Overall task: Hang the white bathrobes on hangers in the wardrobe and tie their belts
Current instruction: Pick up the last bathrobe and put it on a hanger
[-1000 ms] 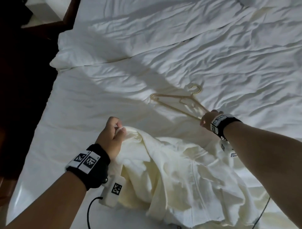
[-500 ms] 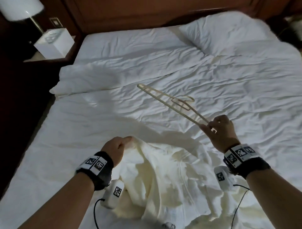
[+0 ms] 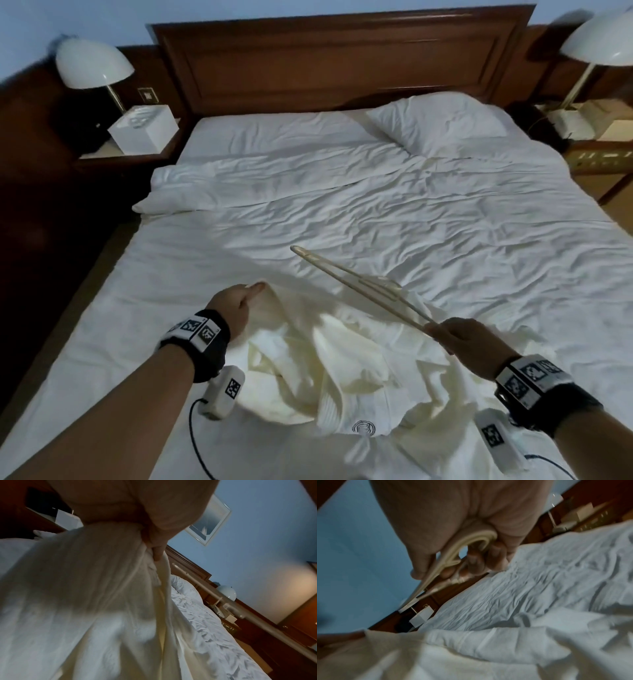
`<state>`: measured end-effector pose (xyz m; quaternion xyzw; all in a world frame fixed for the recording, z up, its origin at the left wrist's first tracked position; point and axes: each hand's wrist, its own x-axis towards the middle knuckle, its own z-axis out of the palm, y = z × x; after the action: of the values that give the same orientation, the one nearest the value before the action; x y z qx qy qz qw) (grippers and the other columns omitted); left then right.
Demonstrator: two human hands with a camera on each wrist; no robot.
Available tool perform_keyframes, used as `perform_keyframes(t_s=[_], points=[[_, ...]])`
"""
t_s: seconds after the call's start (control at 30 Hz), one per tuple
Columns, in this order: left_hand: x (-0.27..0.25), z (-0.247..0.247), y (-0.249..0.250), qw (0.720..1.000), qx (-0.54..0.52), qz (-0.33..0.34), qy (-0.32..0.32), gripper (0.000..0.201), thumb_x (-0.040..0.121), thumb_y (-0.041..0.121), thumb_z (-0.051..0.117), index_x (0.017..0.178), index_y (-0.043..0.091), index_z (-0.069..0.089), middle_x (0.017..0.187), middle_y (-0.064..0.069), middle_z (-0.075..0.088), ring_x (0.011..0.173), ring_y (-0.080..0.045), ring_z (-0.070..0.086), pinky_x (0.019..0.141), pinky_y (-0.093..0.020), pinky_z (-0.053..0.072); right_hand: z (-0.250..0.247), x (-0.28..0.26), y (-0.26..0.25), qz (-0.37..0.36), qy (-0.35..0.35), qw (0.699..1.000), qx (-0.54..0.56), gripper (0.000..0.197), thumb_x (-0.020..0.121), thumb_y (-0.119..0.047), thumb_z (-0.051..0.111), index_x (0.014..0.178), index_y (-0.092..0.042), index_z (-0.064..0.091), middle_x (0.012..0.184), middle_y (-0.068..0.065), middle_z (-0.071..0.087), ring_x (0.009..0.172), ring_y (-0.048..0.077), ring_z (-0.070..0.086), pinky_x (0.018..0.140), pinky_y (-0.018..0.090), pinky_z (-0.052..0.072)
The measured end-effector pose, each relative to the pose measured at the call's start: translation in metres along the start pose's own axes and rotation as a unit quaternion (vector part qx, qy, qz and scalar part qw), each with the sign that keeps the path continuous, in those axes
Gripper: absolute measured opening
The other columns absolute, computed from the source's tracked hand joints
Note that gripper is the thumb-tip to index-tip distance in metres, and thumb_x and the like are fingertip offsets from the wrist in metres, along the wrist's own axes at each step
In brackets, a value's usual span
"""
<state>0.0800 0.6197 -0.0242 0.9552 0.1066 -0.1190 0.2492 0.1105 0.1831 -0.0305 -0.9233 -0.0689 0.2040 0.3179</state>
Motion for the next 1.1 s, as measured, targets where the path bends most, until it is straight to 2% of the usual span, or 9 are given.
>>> perform_keyframes(t_s=[0.1, 0.2, 0.3, 0.47, 0.63, 0.8, 0.9, 1.0, 1.1], points=[[-0.011, -0.002, -0.006, 1.0, -0.02, 0.005, 0.003, 0.055, 0.094, 0.004, 0.033, 0.139, 0.032, 0.047, 0.134, -0.006, 0.055, 0.117, -0.024, 0.054, 0.086, -0.015, 0.034, 0.003, -0.015, -0.001, -0.065, 0.105, 0.992, 0.025, 0.041, 0.073, -0.05, 0.073, 0.095, -0.028, 0.048, 0.066, -0.001, 0.051, 0.052, 0.007, 0.043, 0.056, 0.024, 0.04], [-0.019, -0.002, -0.007, 0.999, -0.035, 0.012, 0.009, 0.053, 0.095, 0.005, 0.033, 0.138, 0.033, 0.047, 0.133, -0.006, 0.055, 0.113, -0.024, 0.056, 0.083, -0.017, 0.036, -0.002, -0.023, -0.007, -0.086, 0.127, 0.988, 0.026, 0.046, 0.086, -0.029, 0.069, 0.124, -0.033, 0.043, 0.063, 0.0, 0.052, 0.051, 0.008, 0.047, 0.054, 0.02, 0.041], [-0.028, -0.002, -0.002, 0.999, -0.052, 0.011, 0.012, 0.053, 0.096, 0.004, 0.032, 0.139, 0.032, 0.047, 0.135, -0.009, 0.054, 0.112, -0.03, 0.057, 0.081, -0.021, 0.04, -0.015, -0.031, -0.017, -0.081, 0.136, 0.986, -0.049, 0.016, 0.097, -0.039, 0.051, 0.105, -0.038, 0.064, 0.071, -0.012, 0.064, 0.066, 0.006, 0.058, 0.063, 0.026, 0.046], [-0.041, -0.003, 0.014, 0.999, -0.041, 0.018, 0.0, 0.054, 0.096, 0.003, 0.03, 0.143, 0.027, 0.043, 0.132, -0.015, 0.054, 0.115, -0.034, 0.054, 0.094, -0.031, 0.042, -0.021, -0.037, -0.036, -0.125, 0.137, 0.96, -0.208, 0.028, 0.097, -0.047, 0.039, 0.093, -0.037, 0.065, 0.069, -0.015, 0.061, 0.069, 0.008, 0.059, 0.084, 0.041, 0.042], [-0.058, 0.01, 0.05, 0.984, -0.14, 0.104, 0.019, 0.05, 0.091, -0.004, 0.041, 0.137, 0.013, 0.051, 0.142, -0.006, 0.049, 0.133, -0.02, 0.043, 0.106, -0.015, 0.027, 0.004, -0.034, -0.059, -0.184, 0.147, 0.948, -0.215, 0.04, 0.094, -0.055, 0.028, 0.096, -0.034, 0.062, 0.079, -0.012, 0.067, 0.076, 0.014, 0.064, 0.079, 0.037, 0.038], [-0.077, 0.011, 0.082, 0.967, -0.225, 0.12, 0.017, 0.047, 0.086, 0.008, 0.062, 0.131, 0.019, 0.057, 0.13, 0.006, 0.054, 0.117, -0.008, 0.051, 0.101, -0.015, 0.032, 0.033, -0.036, -0.084, -0.171, 0.128, 0.951, -0.222, 0.039, 0.09, -0.056, 0.024, 0.093, -0.035, 0.057, 0.079, -0.015, 0.062, 0.082, 0.013, 0.059, 0.078, 0.034, 0.031], [-0.084, 0.006, 0.079, 0.983, -0.105, 0.147, 0.017, 0.02, 0.091, 0.026, 0.06, 0.107, 0.017, 0.069, 0.112, 0.001, 0.067, 0.105, -0.014, 0.06, 0.092, -0.024, 0.044, 0.039, -0.038, -0.086, -0.158, 0.136, 0.957, -0.203, 0.038, 0.088, -0.056, 0.028, 0.09, -0.035, 0.06, 0.077, -0.018, 0.059, 0.083, 0.015, 0.055, 0.079, 0.035, 0.029], [-0.088, 0.008, 0.08, 0.983, 0.087, 0.151, -0.061, 0.032, 0.098, 0.039, 0.044, 0.088, 0.015, 0.063, 0.098, -0.006, 0.063, 0.09, -0.026, 0.059, 0.079, -0.032, 0.045, 0.051, -0.039, -0.083, -0.146, 0.126, 0.965, -0.176, 0.045, 0.084, -0.061, 0.026, 0.09, -0.036, 0.064, 0.078, -0.018, 0.054, 0.089, 0.016, 0.051, 0.083, 0.038, 0.036], [-0.091, 0.016, 0.077, 0.984, 0.072, 0.158, -0.037, 0.028, 0.098, 0.034, 0.041, 0.085, 0.017, 0.059, 0.09, -0.003, 0.059, 0.083, -0.024, 0.057, 0.076, -0.033, 0.044, 0.067, -0.04, -0.083, -0.097, 0.236, 0.959, -0.125, 0.026, 0.084, -0.047, 0.058, 0.104, -0.033, 0.063, 0.103, -0.005, 0.051, 0.101, 0.022, 0.045, 0.091, 0.041, 0.037]])
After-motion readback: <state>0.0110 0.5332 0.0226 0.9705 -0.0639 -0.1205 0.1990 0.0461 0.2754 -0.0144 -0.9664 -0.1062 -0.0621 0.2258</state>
